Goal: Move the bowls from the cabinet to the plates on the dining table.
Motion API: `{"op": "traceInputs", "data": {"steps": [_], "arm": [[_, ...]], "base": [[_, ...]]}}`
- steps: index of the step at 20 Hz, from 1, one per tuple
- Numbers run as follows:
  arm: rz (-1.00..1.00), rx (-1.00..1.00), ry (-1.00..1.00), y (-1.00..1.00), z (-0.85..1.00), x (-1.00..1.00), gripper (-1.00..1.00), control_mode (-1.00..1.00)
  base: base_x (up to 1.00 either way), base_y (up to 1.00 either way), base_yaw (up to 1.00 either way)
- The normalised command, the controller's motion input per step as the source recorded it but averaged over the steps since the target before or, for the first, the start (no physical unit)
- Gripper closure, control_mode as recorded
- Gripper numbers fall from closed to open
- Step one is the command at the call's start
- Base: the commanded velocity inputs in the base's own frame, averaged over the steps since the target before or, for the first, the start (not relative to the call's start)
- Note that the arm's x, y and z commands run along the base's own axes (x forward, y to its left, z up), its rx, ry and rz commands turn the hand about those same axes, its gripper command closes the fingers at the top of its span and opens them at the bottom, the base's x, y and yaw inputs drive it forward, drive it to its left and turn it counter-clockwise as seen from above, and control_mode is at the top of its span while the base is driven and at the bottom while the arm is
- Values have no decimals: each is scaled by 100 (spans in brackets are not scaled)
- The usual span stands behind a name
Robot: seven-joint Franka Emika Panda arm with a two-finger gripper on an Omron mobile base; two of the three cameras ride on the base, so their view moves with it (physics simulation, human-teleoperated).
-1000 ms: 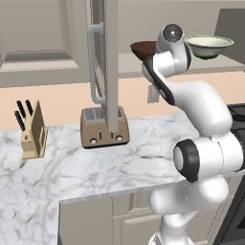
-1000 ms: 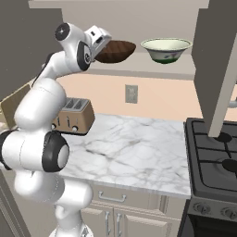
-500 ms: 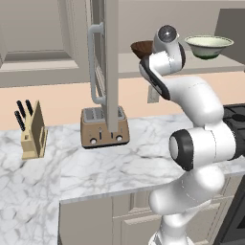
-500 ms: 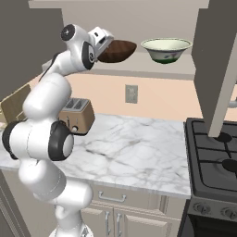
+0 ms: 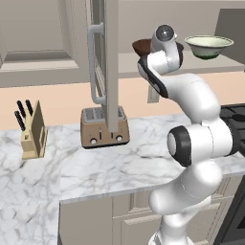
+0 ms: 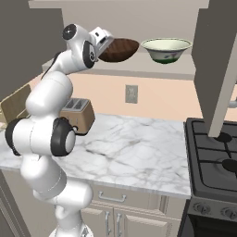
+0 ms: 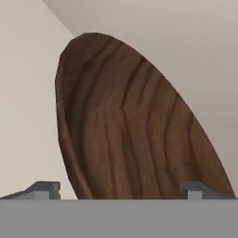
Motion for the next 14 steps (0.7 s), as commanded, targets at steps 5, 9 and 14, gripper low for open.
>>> {"op": "traceInputs", "data": {"steps": [5,9,14], "arm": [[0,0,0,0,-72,0,-100,-100],[0,0,0,0,-34,0,100,-100],[0,-2,0,0,-48,0,100,-100]], "base": [[0,0,0],[0,0,0],[0,0,0]]}}
